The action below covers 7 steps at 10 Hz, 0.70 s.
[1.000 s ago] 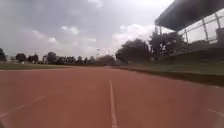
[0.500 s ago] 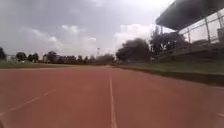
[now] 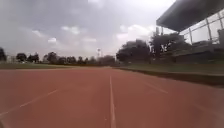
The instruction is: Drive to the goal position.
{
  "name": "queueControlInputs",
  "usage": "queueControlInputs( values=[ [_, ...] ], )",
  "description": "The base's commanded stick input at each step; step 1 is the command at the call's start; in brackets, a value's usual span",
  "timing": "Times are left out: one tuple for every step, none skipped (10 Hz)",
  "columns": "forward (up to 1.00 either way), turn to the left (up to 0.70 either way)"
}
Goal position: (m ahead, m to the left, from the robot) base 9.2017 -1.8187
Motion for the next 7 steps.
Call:
queueControlInputs(
  values=[
    [0.45,0.0],
    [0.45,0.0],
    [0.45,0.0],
    [0.45,0.0],
    [0.45,0.0],
    [0.45,0.0],
    [0.45,0.0]
  ],
)
